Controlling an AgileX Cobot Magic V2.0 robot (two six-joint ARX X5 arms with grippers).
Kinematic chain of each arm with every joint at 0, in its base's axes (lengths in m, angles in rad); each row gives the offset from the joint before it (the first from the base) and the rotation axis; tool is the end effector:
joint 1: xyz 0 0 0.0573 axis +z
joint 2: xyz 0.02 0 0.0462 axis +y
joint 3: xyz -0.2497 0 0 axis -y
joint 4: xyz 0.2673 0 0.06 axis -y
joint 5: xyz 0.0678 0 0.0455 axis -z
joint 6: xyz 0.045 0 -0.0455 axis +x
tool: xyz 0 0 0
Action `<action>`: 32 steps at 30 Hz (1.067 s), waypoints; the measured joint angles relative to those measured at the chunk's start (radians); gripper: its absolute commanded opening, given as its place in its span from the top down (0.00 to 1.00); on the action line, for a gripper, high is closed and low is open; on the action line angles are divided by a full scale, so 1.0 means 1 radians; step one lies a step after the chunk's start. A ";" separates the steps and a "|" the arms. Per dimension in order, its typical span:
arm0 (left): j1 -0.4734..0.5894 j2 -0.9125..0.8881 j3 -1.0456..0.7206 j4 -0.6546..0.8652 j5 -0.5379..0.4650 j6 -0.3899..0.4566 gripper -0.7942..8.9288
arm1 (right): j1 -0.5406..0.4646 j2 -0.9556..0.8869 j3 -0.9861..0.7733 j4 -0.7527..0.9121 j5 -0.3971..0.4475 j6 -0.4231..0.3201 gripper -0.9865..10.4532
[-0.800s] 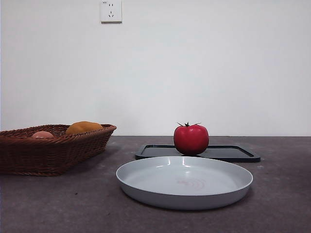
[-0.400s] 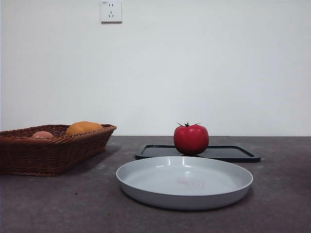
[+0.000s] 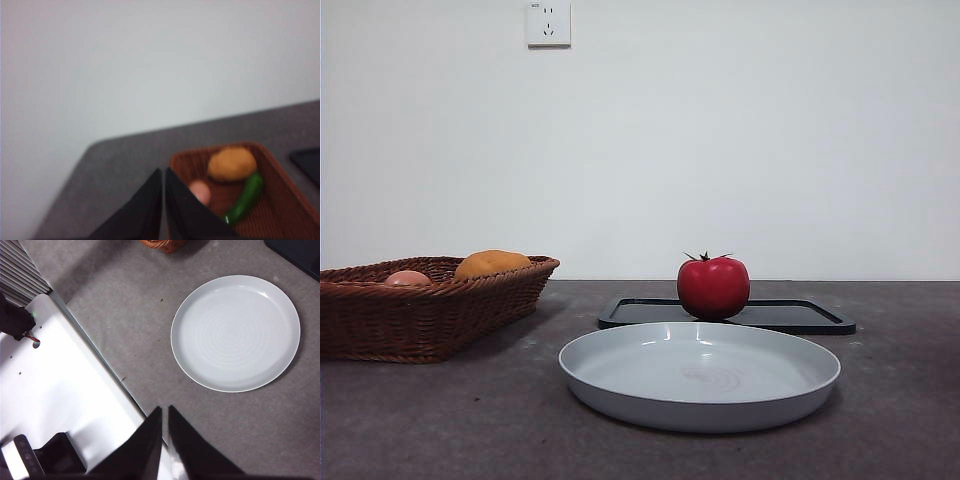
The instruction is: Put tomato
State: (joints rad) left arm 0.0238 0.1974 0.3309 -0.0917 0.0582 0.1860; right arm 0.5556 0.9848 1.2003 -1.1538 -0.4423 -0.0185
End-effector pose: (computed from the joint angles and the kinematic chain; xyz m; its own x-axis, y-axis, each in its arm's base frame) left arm 0.1447 0.0008 0.2522 0.9985 -0.0344 0.0417 0.0260 0.9820 0.1872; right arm 0.1549 0.1189 0.3398 0.2281 0.6454 -0.7289 -0.7042 0.6264 0.3342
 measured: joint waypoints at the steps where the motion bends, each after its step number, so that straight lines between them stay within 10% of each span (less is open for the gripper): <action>1: 0.000 -0.021 -0.034 -0.001 0.000 -0.011 0.91 | 0.000 0.000 0.000 0.000 0.000 0.000 0.90; 32: 0.000 -0.193 -0.298 -0.087 -0.001 -0.096 0.91 | 0.000 -0.001 0.000 0.000 0.000 0.000 0.90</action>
State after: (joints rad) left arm 0.0242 0.0044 0.0326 -0.1787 0.0574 0.0902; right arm 0.5556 0.9840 1.1999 -1.1538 -0.4423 -0.0185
